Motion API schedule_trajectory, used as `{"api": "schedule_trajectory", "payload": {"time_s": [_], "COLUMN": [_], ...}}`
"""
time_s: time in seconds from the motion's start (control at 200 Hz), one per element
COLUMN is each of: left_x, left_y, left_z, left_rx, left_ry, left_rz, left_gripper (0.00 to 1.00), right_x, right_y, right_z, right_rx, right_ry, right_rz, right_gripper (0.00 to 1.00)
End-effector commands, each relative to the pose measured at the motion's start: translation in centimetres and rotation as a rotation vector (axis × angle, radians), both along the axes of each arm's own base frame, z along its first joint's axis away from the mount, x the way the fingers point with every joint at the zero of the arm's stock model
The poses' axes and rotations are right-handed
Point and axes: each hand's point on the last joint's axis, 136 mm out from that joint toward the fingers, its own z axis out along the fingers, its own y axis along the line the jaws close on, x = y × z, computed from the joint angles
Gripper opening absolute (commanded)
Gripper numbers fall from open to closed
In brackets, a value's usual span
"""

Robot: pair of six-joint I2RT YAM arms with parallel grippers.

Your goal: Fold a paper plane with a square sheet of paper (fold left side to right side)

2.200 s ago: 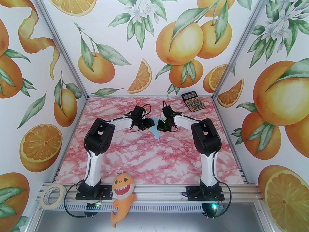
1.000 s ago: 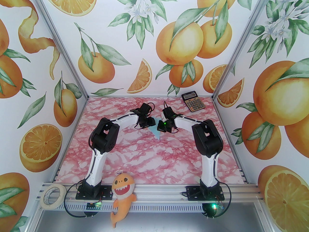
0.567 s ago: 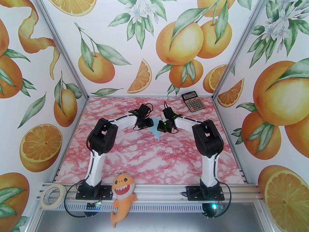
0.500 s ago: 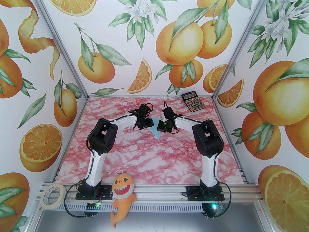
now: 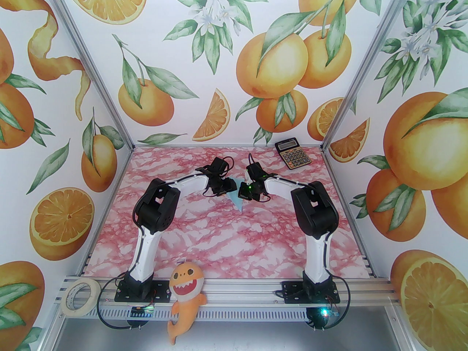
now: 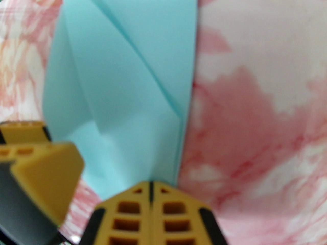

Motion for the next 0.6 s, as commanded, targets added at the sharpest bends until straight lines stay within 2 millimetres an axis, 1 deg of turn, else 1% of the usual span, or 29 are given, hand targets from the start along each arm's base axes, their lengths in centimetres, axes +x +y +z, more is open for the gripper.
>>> {"api": "schedule_trajectory", "payload": {"time_s": [0.0,0.145,0.195,0.295,0.34,0.37,0.4,0.53,0.595], "left_x": [-0.4,-0.2,-0.2,-0.4,-0.4,-0.3,-0.2,0.4,0.5], "left_y": [-1.2,-2.4,-2.4,-2.0,-1.7,-1.7,-1.6,-2.0,-2.5], "left_z": [0.0,1.1,0.9,-0.2,-0.6,-0.8,-0.9,-0.8,-0.9], "left_rx": [-0.054,-0.157,-0.160,-0.141,-0.137,-0.138,-0.137,-0.166,-0.190], "left_ry": [0.011,-0.030,-0.037,-0.024,-0.024,-0.028,-0.033,-0.068,-0.071], "left_rz": [-0.014,-0.027,-0.033,-0.035,-0.033,-0.035,-0.032,-0.040,-0.046], "left_gripper": [0.51,0.50,0.50,0.49,0.44,0.40,0.39,0.38,0.37], "right_x": [-3.4,-3.5,-3.5,-3.3,-3.2,-3.1,-3.0,-2.1,-1.9], "right_y": [-2.8,-2.8,-2.7,-2.5,-2.3,-2.1,-1.9,-1.1,-1.0], "right_z": [-4.3,-4.3,-4.3,-4.1,-3.8,-3.5,-3.2,-1.1,-0.4], "right_rx": [-0.133,-0.133,-0.129,-0.112,-0.098,-0.084,-0.064,0.031,0.075], "right_ry": [0.142,0.142,0.144,0.139,0.129,0.120,0.111,0.042,0.025], "right_rz": [-0.031,-0.029,-0.028,-0.028,-0.027,-0.026,-0.023,-0.023,-0.034], "right_gripper": [0.00,0.00,0.00,0.00,0.01,0.02,0.03,0.06,0.07]}}
